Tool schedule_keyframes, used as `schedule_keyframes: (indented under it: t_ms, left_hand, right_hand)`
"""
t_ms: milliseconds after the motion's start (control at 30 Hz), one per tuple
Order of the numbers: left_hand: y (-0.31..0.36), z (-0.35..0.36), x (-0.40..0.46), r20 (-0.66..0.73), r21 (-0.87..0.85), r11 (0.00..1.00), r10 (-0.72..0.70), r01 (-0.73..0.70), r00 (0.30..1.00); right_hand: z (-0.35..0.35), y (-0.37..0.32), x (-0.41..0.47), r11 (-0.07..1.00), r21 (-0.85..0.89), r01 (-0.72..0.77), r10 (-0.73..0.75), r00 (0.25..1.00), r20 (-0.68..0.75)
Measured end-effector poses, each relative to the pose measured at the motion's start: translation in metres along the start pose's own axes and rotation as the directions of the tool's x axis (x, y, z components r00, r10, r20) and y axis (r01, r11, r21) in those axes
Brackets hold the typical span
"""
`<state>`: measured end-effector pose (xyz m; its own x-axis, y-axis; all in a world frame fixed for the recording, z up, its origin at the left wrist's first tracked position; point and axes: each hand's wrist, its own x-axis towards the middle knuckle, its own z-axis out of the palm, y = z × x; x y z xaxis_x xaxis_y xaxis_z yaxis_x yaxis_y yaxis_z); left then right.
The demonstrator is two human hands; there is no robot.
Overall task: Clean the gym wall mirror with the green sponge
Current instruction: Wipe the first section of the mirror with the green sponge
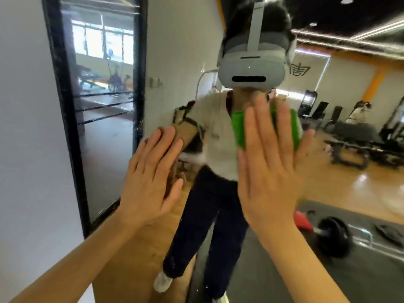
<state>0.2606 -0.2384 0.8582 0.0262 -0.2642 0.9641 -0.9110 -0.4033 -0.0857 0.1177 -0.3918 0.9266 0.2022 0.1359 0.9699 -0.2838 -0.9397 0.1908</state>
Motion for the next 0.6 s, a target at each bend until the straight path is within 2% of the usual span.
schedule_keyframes:
  t_ms: [100,200,267,367,433,467,533,600]
  left_hand:
    - [0.001,-0.008,0.000,0.049,-0.063,0.998,-0.015,0.018,0.999]
    - [-0.012,-0.020,-0.009,0.078,-0.102,0.994,-0.024,0.032,0.997]
    - [-0.029,-0.030,-0.023,0.076,-0.081,0.994,-0.062,0.068,0.995]
    - [-0.057,-0.038,-0.041,0.065,-0.055,0.994,-0.094,0.097,0.993]
    - [-0.070,-0.038,-0.048,0.054,-0.037,0.995,-0.095,0.097,0.994]
    - [-0.073,-0.036,-0.050,0.049,-0.032,0.995,-0.090,0.092,0.995]
    - [-0.076,-0.033,-0.052,0.033,-0.038,0.995,-0.096,0.097,0.995]
    - [-0.076,-0.030,-0.054,0.018,-0.056,0.992,-0.112,0.112,0.994]
  right_hand:
    - [-0.018,0.039,-0.038,0.942,0.108,-0.317,0.324,0.945,-0.052]
    - [-0.013,0.007,-0.045,0.872,0.145,-0.467,0.478,0.877,-0.047]
    - [0.004,-0.044,-0.043,0.906,0.093,-0.414,0.417,0.909,-0.015]
    - [0.034,-0.107,-0.056,0.996,-0.002,-0.091,0.091,0.986,0.139]
    - [0.043,-0.112,-0.070,0.992,-0.020,0.123,-0.117,0.973,0.200]
    - [0.043,-0.103,-0.075,0.986,-0.022,0.166,-0.158,0.968,0.197]
    - [0.035,-0.079,-0.086,0.995,-0.042,0.092,-0.084,0.983,0.160]
    - [0.025,-0.061,-0.101,0.990,-0.053,-0.130,0.135,0.985,0.104]
